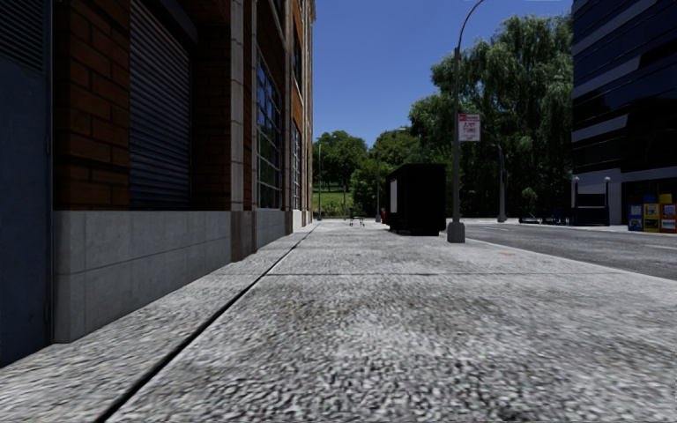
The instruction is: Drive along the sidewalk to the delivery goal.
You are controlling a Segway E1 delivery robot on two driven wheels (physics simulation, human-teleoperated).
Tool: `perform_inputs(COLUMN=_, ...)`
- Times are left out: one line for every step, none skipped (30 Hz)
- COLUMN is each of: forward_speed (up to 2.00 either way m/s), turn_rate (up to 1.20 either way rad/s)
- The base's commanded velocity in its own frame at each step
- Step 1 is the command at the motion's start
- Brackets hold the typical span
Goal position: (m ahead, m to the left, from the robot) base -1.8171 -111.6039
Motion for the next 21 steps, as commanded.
perform_inputs(forward_speed=2.0, turn_rate=0.0)
perform_inputs(forward_speed=2.0, turn_rate=0.0)
perform_inputs(forward_speed=2.0, turn_rate=0.0)
perform_inputs(forward_speed=2.0, turn_rate=0.0)
perform_inputs(forward_speed=2.0, turn_rate=0.0)
perform_inputs(forward_speed=2.0, turn_rate=0.0)
perform_inputs(forward_speed=2.0, turn_rate=0.0)
perform_inputs(forward_speed=2.0, turn_rate=0.0)
perform_inputs(forward_speed=2.0, turn_rate=0.0)
perform_inputs(forward_speed=2.0, turn_rate=0.0)
perform_inputs(forward_speed=2.0, turn_rate=0.0)
perform_inputs(forward_speed=2.0, turn_rate=0.0)
perform_inputs(forward_speed=2.0, turn_rate=0.0)
perform_inputs(forward_speed=2.0, turn_rate=0.0)
perform_inputs(forward_speed=2.0, turn_rate=0.0)
perform_inputs(forward_speed=2.0, turn_rate=0.0)
perform_inputs(forward_speed=2.0, turn_rate=0.0)
perform_inputs(forward_speed=2.0, turn_rate=0.0)
perform_inputs(forward_speed=2.0, turn_rate=0.0)
perform_inputs(forward_speed=2.0, turn_rate=0.0)
perform_inputs(forward_speed=2.0, turn_rate=0.0)
